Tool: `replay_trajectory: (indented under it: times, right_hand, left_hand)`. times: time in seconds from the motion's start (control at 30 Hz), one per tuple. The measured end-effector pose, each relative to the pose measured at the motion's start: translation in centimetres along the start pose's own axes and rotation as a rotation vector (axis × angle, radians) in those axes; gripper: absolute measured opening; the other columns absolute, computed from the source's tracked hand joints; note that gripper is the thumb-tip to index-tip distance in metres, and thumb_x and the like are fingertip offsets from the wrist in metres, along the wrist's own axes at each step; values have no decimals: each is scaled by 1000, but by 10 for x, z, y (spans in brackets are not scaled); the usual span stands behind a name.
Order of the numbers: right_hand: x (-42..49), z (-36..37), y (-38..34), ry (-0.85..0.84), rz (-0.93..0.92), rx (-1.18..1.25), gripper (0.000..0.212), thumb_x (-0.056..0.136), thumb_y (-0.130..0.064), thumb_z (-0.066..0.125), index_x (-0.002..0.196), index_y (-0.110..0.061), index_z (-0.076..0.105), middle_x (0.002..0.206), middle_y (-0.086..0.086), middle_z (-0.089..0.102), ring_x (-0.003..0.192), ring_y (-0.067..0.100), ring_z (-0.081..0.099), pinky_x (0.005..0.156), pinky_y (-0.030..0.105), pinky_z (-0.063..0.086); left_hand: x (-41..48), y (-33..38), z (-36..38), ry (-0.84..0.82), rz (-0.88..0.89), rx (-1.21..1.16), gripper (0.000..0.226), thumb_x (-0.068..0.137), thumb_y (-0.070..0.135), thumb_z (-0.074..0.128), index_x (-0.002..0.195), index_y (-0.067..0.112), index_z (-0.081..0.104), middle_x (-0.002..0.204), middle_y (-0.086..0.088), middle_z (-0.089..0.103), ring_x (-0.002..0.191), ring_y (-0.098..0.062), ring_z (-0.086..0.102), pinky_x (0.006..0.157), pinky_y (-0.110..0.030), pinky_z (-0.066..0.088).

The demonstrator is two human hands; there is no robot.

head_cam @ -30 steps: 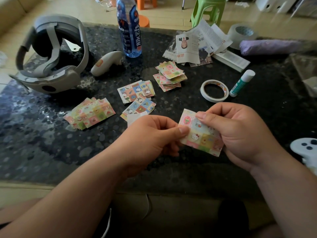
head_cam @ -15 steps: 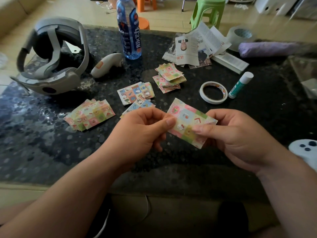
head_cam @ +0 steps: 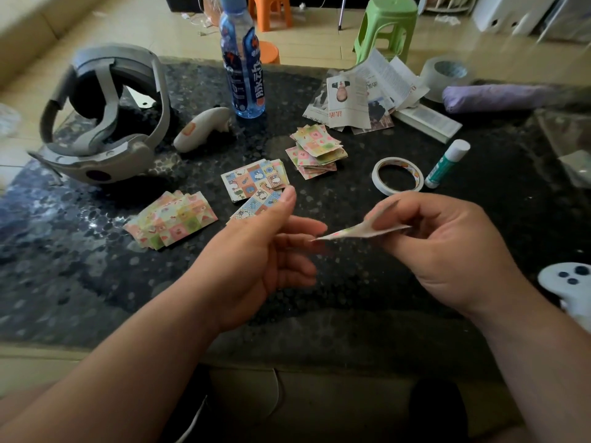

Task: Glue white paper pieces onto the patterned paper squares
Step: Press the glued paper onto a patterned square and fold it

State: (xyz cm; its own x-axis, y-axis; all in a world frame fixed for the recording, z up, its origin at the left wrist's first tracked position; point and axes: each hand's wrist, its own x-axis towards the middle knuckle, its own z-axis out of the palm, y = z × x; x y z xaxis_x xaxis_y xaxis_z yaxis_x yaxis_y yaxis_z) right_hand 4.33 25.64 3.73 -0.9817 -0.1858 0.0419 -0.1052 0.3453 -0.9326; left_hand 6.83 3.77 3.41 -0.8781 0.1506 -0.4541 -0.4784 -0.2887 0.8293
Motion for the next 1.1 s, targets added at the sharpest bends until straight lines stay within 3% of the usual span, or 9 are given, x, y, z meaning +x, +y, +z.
replay_trajectory:
  times: [0.1,0.2,0.37,0.5,0.6,0.8,0.87,1.0,1.1]
  right_hand:
    - [-1,0,3,2,-60,15,30,81,11,75,85,-19,76,103,-3,76,97,13,73,87,25,58]
    - [-2,2,4,-11,-39,83,32,83,21,64,96,-7,74,117,-1,72,105,5,72,86,20,57]
    - [1,6,12,-17,372,316,29,95,15,48,99,-3,71,102,12,78,93,21,76,65,30,59]
    - [-1,11,13,-105,669,595,24,98,-3,43,93,4,66,108,29,72,88,33,71,58,35,54]
    - [-2,16,19,-157,705,418,23,97,-18,62,96,1,74,102,21,77,83,25,71,56,29,51]
    - [-3,33,40,-117,691,-98,9,90,-15,76,82,-9,77,71,6,76,62,17,64,58,30,50]
    - [-3,35,41,-122,676,-189,11,88,-18,78,77,-14,77,66,2,74,56,12,62,57,29,49]
    - [-3,37,42,-142,583,-338,12,87,-23,79,76,-19,75,77,-5,73,74,11,68,64,28,50]
    - [-5,40,42,-161,516,-431,13,86,-23,80,76,-18,74,76,-6,72,76,13,69,69,30,55]
  left_hand:
    - [0,-4,4,-35,-38,-68,22,78,22,72,91,4,73,79,-16,71,57,-20,66,56,-30,59]
    - [1,-10,7,-1,-16,-86,33,69,5,76,100,2,66,75,-18,71,57,-21,69,54,-29,59]
    - [5,-20,5,168,69,35,27,79,0,77,103,1,64,79,-21,74,71,-31,75,60,-33,61]
    - [7,-35,1,261,52,191,21,85,3,77,102,4,66,80,-14,77,73,-28,76,63,-32,61]
    - [8,-46,0,307,60,356,16,88,11,76,100,7,67,75,-9,76,68,-23,76,64,-34,63]
    - [1,-64,4,227,73,802,10,99,32,64,90,28,66,65,7,72,55,-5,67,56,-23,56]
    - [-3,-70,4,227,111,1037,13,96,41,65,87,32,65,68,10,69,61,-3,64,60,-23,55]
    - [-8,-81,0,202,337,1430,27,94,51,61,79,28,60,80,14,56,80,-4,51,72,-28,51]
    - [-17,-105,4,28,518,1628,40,87,55,53,106,25,71,115,7,63,109,-18,58,91,-37,53]
